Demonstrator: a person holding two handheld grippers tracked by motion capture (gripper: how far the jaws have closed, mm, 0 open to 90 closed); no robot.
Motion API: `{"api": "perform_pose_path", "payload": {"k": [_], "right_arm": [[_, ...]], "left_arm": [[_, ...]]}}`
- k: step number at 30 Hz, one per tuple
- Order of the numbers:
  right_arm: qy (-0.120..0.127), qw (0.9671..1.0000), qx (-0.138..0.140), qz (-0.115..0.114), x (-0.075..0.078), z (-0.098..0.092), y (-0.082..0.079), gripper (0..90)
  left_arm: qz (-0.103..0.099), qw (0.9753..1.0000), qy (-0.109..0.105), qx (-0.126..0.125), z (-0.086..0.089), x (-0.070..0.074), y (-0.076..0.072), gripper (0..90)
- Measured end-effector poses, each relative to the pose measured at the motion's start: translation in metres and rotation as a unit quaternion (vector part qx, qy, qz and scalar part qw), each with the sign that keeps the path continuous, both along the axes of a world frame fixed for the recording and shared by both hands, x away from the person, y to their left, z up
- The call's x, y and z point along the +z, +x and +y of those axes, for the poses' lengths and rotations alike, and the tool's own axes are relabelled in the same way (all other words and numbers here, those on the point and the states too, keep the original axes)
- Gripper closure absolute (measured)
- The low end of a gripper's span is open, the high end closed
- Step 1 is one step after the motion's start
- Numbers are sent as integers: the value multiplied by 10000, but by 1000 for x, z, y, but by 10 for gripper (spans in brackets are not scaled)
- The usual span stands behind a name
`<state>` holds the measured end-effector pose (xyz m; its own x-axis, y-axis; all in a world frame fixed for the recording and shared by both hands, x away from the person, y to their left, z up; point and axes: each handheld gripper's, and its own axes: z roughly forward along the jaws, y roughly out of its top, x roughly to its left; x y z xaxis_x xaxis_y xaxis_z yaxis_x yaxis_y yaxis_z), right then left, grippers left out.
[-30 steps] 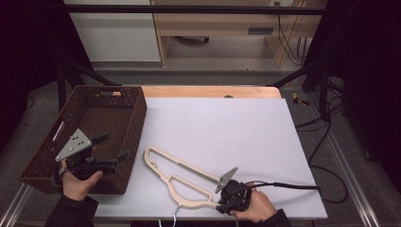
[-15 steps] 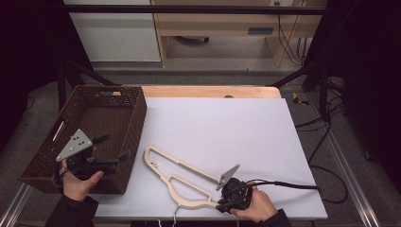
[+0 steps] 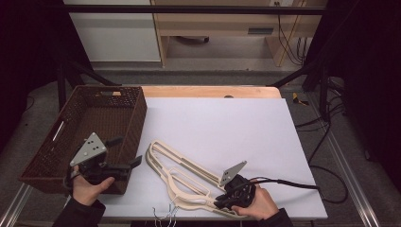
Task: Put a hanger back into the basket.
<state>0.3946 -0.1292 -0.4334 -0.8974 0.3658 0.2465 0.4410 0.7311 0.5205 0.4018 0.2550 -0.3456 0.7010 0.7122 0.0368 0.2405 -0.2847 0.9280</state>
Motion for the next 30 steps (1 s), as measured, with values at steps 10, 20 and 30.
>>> {"api": "perform_pose_path", "payload": {"k": [10,20,30], "right_arm": [[195,9997,-158,-24,6,-3,2,797],[319,9992,-255,-38,9,-5,5,797],[282,9992,-272,-34,9,-5,5,797]], "left_arm": [[238,9982,201,-509,-40,-11,-8,80],[679,9956,244,-590,-52,-22,-12,87],[1376,9841,784,-801,-79,-52,-20,278]]}}
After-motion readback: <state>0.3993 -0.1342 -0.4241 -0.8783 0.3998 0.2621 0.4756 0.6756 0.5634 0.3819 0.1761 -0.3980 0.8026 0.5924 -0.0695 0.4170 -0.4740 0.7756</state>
